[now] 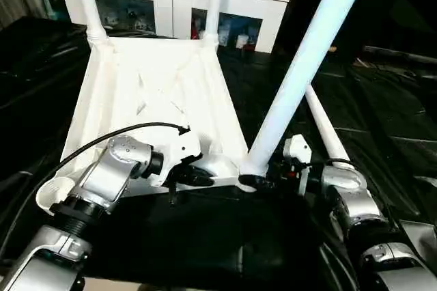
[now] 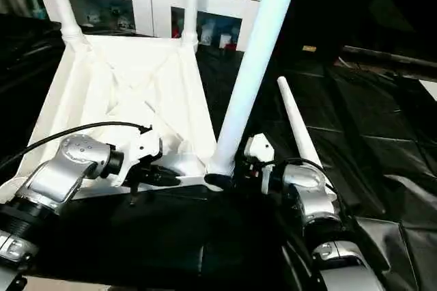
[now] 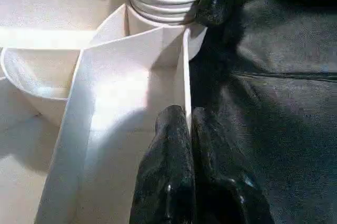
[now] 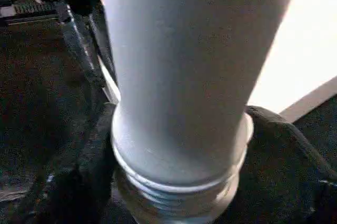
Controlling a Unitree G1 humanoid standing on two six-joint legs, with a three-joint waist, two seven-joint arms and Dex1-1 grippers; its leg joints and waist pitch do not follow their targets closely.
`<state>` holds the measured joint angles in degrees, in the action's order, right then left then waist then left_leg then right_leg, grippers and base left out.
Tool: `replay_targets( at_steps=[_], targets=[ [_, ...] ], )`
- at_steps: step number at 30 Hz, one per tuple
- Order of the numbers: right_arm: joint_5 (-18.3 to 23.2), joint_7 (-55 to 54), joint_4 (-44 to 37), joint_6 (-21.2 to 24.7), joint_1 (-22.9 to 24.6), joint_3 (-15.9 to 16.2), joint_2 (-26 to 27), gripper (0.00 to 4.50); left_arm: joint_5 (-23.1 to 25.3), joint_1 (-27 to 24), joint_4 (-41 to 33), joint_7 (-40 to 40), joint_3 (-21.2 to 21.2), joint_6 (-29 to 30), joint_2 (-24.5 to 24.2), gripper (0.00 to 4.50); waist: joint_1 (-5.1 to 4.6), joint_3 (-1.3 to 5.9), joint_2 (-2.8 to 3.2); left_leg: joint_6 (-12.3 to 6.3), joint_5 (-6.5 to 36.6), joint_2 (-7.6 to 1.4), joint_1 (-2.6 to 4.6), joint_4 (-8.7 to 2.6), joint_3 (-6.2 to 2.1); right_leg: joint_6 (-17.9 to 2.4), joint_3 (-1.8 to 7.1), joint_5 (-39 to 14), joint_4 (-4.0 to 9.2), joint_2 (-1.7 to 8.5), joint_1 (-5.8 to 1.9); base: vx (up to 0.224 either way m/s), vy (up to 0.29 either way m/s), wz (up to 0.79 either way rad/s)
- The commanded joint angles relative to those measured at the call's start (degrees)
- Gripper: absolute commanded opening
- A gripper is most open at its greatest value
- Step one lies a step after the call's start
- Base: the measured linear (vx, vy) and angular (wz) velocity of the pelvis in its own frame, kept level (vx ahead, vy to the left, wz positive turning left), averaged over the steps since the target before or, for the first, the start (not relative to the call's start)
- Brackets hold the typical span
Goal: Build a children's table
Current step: Rotate leg to tighten
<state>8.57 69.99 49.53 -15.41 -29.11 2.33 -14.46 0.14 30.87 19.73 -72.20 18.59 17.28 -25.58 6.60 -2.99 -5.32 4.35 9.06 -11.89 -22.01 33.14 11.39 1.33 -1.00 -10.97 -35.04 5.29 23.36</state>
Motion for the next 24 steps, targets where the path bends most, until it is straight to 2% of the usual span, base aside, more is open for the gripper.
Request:
replay_targets(
  at_steps=[1, 3, 7, 10, 12, 15, 17, 18, 19, 20, 21, 22, 23, 24],
  targets=[
    [1.0, 0.3, -1.8, 0.2, 0.3, -0.5, -1.2, 3.31, -1.9, -1.1, -1.4, -2.2, 1.5, -0.2, 0.8, 0.00, 0.17, 3.54, -0.10, -3.41, 12.9, -1.39, 1.40, -3.87, -0.38, -14.1, 0.89, -7.9, 3.27, 2.27, -2.13, 0.000, 0.000, 0.00],
    [0.9, 0.5, -2.2, 0.3, 0.8, -0.3, -1.1, 3.02, -2.1, -1.2, -1.4, -2.2, 1.5, -0.2, 0.5, 0.00, 0.20, 3.65, -0.11, -3.56, 11.9, -1.36, 1.37, -3.79, -0.39, -14.1, 0.88, -6.6, 3.10, 2.23, -2.21, 0.000, 0.000, 0.00],
    [1.0, 0.7, -2.4, 0.5, 1.2, -0.1, -0.9, 2.82, -2.1, -1.4, -1.5, -2.4, 1.5, -0.2, 0.3, 0.00, 0.23, 3.78, -0.05, -4.53, 10.0, -1.25, 1.31, -3.57, -0.33, -14.9, 0.80, -3.5, 2.73, 2.10, -2.30, 0.000, 0.000, 0.00],
    [1.1, 0.8, -2.6, 0.8, 1.4, -0.1, -0.8, 2.75, -2.0, -1.4, -1.5, -2.6, 1.5, -0.1, 0.3, 0.00, 0.26, 3.71, -0.13, -4.48, 10.5, -1.25, 1.34, -3.58, -0.30, -14.8, 0.82, -4.3, 2.87, 2.14, -2.30, 0.000, 0.000, 0.00],
    [1.0, -0.1, -2.5, 1.4, 1.7, -0.1, -0.5, 2.74, -2.1, -1.3, -1.0, -2.2, 1.4, 0.0, 0.5, 0.00, 0.23, 3.72, 0.06, -4.16, 11.0, -1.29, 1.38, -3.63, -0.35, -14.7, 0.84, -5.1, 2.90, 2.16, -2.27, 0.000, 0.000, 0.00],
    [0.0, -6.0, -0.7, 2.9, 1.5, -0.8, 0.4, 2.73, -2.2, -1.1, -0.1, -0.3, 1.0, 1.1, 1.7, 0.00, 0.12, 3.66, 0.02, -3.61, 11.2, -1.24, 1.41, -3.71, -0.35, -14.6, 0.85, -5.5, 2.94, 2.09, -2.18, 0.000, 0.000, 0.00],
    [-0.8, -14.1, 2.1, 3.9, 0.7, -2.4, 1.8, 2.73, -1.6, -0.4, 1.4, 3.2, 0.4, 2.3, 3.4, 0.00, -0.09, 3.54, -0.05, -2.50, 12.8, -1.21, 1.38, -3.94, -0.42, -14.0, 0.86, -8.0, 3.22, 2.13, -2.14, 0.000, 0.000, 0.00],
    [-1.0, -18.5, 3.5, 4.5, 0.2, -3.2, 2.7, 2.73, -1.1, 0.1, 2.5, 5.1, 0.1, 2.9, 4.4, 0.00, -0.29, 3.37, -0.03, -1.38, 14.8, -1.16, 1.48, -4.11, -0.45, -13.4, 0.95, -11.0, 3.54, 2.21, -1.94, 0.000, 0.000, 0.00],
    [-1.0, -18.5, 3.5, 4.5, 0.2, -3.2, 2.7, 2.72, -1.1, 0.1, 2.5, 5.1, 0.1, 2.9, 4.4, 0.00, -0.53, 3.25, -0.12, -0.24, 17.1, -1.13, 1.42, -4.36, -0.64, -12.3, 0.94, -15.0, 3.90, 2.32, -1.97, 0.000, 0.000, 0.00],
    [-1.0, -25.3, 5.5, 5.4, -0.4, -4.6, 4.3, 2.72, 0.0, 1.2, 4.9, 9.5, -0.5, 3.2, 6.5, 0.00, -0.67, 3.30, -0.18, 0.24, 17.7, -1.13, 1.41, -4.36, -0.71, -11.8, 0.96, -16.5, 4.00, 2.44, -2.00, 0.000, 0.000, 0.00],
    [-0.9, -29.9, 6.5, 5.7, -0.8, -5.4, 5.5, 2.72, 0.5, 2.0, 6.5, 12.4, -1.0, 3.8, 8.2, 0.00, -0.87, 3.05, -0.13, 1.01, 19.5, -1.14, 1.66, -4.55, -0.78, -10.7, 1.01, -19.7, 4.46, 2.47, -1.63, 0.000, 0.000, 0.00],
    [-0.7, -32.5, 7.1, 6.0, -1.0, -5.9, 6.5, 2.72, 0.8, 2.6, 7.5, 14.5, -1.3, 4.2, 9.5, 0.00, -0.90, 2.95, -0.12, 1.37, 20.8, -1.11, 1.89, -4.52, -0.78, -10.2, 1.05, -21.7, 4.69, 2.50, -1.35, 0.000, 0.000, 0.00],
    [-0.6, -34.0, 7.3, 6.3, -1.1, -6.2, 7.1, 2.72, 0.9, 2.9, 8.1, 15.7, -1.6, 4.5, 10.3, 0.00, -1.03, 3.07, -0.14, 1.73, 21.9, -1.07, 1.85, -4.58, -1.01, -9.5, 1.02, -23.8, 4.89, 2.60, -1.49, 0.000, 0.000, 0.00],
    [-1.6, -37.5, 8.0, 5.8, -1.3, -5.8, 8.3, 2.72, 1.1, 3.8, 9.9, 19.1, -2.3, 5.2, 12.3, 0.00, -1.10, 3.13, -0.05, 1.88, 21.7, -1.11, 1.85, -4.59, -1.02, -9.1, 1.02, -23.4, 4.88, 2.55, -1.39, 0.000, 0.000, 0.00]
  ],
)
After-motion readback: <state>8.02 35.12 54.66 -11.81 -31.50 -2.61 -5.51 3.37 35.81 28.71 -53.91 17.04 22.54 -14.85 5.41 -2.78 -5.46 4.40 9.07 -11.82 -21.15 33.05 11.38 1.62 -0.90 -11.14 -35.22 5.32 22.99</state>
